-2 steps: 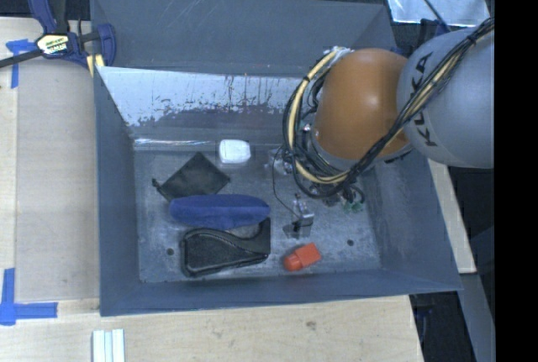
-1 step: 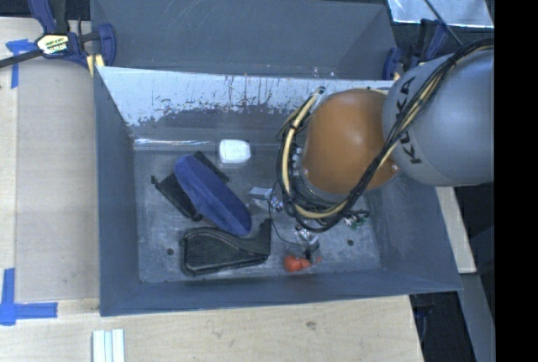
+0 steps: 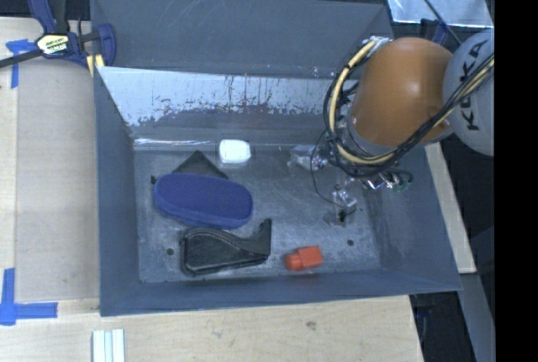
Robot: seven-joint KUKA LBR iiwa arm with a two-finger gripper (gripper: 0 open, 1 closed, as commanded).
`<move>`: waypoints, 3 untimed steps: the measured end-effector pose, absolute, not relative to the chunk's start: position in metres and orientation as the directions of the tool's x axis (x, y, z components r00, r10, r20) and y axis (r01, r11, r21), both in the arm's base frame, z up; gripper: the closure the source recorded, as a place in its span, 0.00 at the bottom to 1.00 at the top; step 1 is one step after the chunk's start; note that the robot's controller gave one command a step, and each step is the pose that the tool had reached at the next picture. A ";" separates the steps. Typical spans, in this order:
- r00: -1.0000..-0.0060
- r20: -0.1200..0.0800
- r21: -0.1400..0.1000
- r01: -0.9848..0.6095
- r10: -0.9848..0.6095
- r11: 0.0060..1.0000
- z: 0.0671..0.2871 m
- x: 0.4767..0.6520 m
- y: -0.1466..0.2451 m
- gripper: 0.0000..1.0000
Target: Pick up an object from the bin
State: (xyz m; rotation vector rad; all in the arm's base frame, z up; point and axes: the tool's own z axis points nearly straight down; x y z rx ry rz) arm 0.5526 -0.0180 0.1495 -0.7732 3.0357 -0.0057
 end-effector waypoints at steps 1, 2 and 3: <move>-0.860 0.005 0.005 -0.509 -0.509 0.861 0.091 0.493 0.012 0.00; -0.771 0.000 0.001 -0.636 -0.636 0.771 0.071 0.489 -0.002 0.00; -0.770 -0.010 -0.005 -0.638 -0.638 0.770 0.073 0.492 -0.001 1.00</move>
Offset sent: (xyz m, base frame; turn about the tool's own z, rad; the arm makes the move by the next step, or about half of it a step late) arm -0.0566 0.0287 -0.0551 -0.0332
